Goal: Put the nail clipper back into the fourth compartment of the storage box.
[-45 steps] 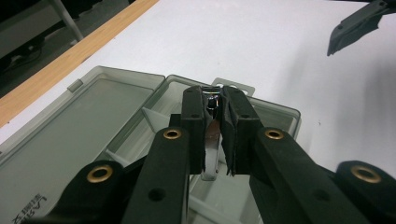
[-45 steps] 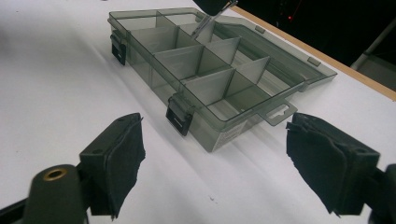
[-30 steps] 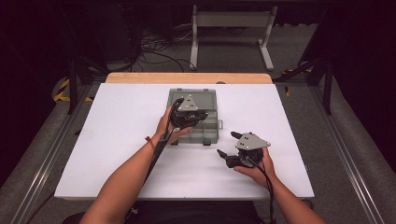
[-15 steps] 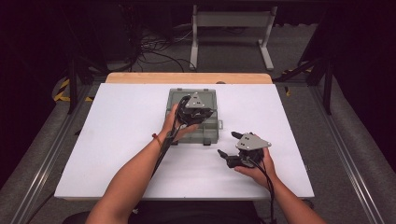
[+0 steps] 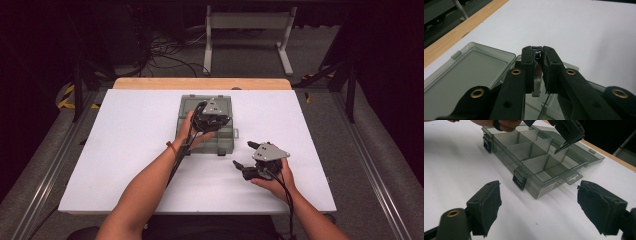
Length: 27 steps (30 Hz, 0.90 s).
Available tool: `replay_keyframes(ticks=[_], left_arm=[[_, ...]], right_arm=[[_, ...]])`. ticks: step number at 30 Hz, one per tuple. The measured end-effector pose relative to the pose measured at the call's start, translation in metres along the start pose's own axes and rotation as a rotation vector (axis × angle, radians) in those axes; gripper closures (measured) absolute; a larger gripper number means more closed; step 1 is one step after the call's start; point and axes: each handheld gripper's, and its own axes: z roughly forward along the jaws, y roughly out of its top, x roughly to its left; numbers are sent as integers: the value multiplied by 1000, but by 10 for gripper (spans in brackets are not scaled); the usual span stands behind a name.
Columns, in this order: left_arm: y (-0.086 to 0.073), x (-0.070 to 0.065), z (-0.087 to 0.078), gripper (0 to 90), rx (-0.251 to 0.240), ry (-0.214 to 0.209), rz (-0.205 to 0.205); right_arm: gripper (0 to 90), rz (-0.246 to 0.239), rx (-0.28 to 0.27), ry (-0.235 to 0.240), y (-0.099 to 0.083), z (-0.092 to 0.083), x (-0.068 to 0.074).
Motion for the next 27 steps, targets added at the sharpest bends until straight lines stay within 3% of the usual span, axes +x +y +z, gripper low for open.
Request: replay_keyframes(ticks=[27], left_arm=[[-3, -2, 15, 806, 47, -1, -1]], right_arm=[[188, 0, 0, 2, 0, -1, 0]])
